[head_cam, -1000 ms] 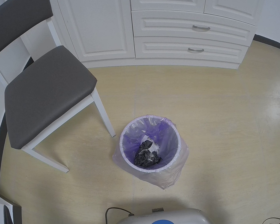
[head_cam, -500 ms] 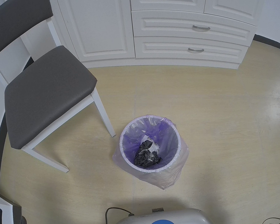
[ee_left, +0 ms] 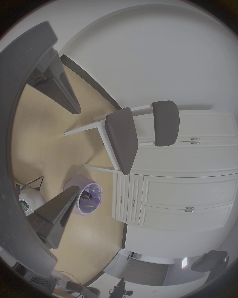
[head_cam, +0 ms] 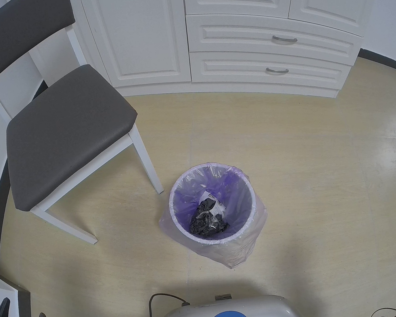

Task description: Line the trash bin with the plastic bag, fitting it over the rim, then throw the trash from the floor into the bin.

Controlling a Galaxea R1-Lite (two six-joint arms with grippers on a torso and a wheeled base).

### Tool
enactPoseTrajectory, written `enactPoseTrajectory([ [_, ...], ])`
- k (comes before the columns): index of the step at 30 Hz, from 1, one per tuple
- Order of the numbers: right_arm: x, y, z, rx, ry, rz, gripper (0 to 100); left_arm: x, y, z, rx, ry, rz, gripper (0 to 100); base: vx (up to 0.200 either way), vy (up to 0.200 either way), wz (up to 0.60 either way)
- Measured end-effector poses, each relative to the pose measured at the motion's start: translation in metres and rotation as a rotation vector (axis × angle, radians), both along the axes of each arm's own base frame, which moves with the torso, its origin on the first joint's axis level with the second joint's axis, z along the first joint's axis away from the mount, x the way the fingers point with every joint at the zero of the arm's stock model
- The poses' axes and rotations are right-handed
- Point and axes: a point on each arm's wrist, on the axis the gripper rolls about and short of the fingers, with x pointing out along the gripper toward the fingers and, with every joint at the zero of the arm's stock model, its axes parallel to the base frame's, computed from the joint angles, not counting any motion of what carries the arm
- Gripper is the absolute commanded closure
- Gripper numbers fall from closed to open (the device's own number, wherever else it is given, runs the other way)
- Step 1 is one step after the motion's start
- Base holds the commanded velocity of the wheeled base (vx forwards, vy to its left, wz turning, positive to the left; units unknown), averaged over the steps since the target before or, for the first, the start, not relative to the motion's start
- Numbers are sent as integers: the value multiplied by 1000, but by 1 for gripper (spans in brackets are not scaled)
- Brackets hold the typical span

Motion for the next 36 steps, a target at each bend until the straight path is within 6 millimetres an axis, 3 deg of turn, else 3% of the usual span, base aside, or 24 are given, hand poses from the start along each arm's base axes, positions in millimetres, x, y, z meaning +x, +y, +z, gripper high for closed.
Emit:
enactPoseTrajectory([
  [13,6,0,-26,26,253,16,0,0,0,0,-35,2,12,0,0,0,0],
  [27,6,2,-26,69,250,118,0,0,0,0,-4,3,9,0,0,0,0],
  [36,6,6,-27,26,264,302,0,0,0,0,-9,2,8,0,0,0,0],
])
